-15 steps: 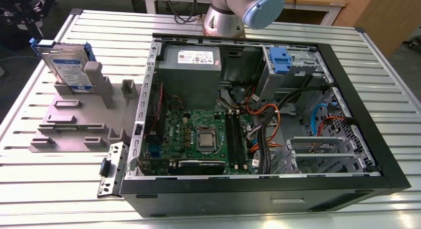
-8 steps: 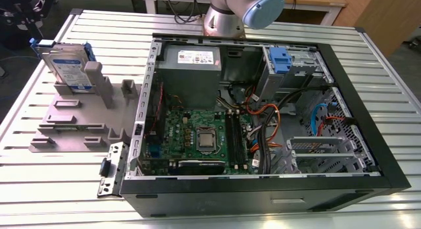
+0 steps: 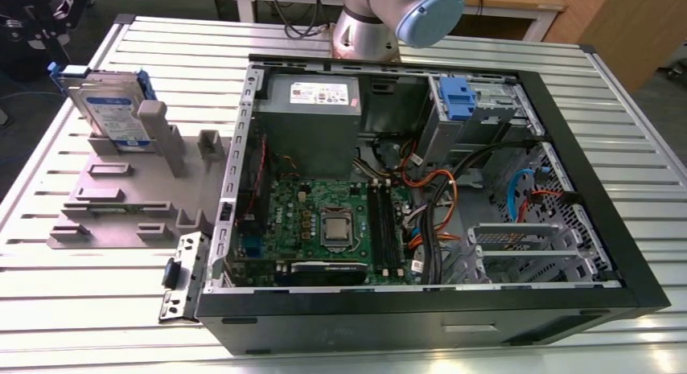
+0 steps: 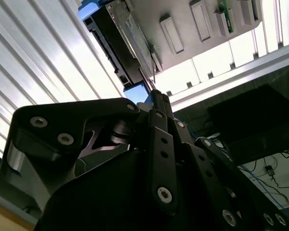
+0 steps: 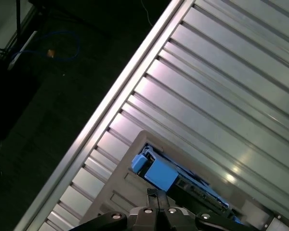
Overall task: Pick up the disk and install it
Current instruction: 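Pick up the disk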
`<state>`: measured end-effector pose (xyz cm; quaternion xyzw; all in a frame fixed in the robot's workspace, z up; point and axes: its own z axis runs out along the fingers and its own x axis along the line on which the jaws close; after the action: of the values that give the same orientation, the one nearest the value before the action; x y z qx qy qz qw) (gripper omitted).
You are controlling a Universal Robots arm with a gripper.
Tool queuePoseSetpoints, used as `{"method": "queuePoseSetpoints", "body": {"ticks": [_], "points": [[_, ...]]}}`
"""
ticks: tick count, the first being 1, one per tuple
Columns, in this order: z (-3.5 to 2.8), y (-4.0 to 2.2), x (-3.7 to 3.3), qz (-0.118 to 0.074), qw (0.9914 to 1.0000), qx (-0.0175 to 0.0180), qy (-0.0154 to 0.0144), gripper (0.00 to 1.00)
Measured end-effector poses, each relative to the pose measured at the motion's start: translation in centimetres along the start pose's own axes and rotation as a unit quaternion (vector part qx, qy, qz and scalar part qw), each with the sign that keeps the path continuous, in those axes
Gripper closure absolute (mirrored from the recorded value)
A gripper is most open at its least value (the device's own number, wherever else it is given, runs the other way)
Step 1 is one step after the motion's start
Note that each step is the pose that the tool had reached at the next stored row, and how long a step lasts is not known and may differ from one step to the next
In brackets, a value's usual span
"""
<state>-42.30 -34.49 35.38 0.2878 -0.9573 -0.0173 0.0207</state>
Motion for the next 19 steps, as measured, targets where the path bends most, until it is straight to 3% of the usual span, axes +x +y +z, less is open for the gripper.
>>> {"method": "queuePoseSetpoints", "body": {"ticks": [19], "points": [[0.00, 0.00, 0.00, -0.023, 0.99973, 0.0000, 0.0006, 0.89]]}}
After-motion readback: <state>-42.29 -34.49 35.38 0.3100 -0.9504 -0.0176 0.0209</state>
